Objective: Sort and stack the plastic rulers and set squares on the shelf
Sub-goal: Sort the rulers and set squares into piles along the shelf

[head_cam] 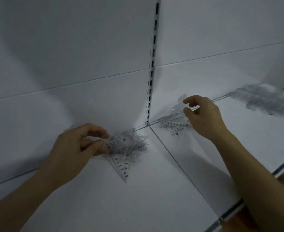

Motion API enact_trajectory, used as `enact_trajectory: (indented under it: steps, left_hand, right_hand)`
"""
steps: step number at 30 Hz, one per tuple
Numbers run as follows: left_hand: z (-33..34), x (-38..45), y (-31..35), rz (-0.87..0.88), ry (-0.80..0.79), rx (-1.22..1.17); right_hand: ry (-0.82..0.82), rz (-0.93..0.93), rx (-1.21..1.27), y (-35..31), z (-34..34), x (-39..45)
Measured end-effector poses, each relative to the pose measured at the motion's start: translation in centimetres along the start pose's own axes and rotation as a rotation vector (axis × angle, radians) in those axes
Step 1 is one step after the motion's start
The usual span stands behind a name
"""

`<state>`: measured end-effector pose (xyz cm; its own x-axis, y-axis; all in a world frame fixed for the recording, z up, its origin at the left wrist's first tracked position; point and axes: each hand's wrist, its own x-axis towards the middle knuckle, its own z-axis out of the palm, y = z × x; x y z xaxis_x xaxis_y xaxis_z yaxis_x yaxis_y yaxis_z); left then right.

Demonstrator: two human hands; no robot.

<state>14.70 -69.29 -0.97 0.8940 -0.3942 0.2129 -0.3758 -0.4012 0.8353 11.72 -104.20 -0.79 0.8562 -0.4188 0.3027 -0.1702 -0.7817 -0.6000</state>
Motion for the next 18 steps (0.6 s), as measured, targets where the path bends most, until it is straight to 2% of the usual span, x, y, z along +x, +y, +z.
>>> enact_trajectory:
  steps: [5,9,14,18]
  left_hand:
    - [-0.7,-0.3,-1.1,0.050,0.029,0.092]
    - [-1.2,-0.9,-1.6,0.115,0.044,0.301]
    - [-2.7,-3.0,-1.8,0.191,-0.042,0.530]
    - [-4.3,-6.0,-2.3,0.137,-0.114,0.657]
  right_hand:
    - [-0.085,-0.146,0.031,-3.0,0.7,-2.0]
    - [-0.163,-0.280,0.035,-5.2,0.9,-4.9]
    - [-0.328,-0.402,-0.033,-7.2,0.6,-10.0]
    - [-0.367,-0.427,-0.108,-8.0,-0.1,-13.8]
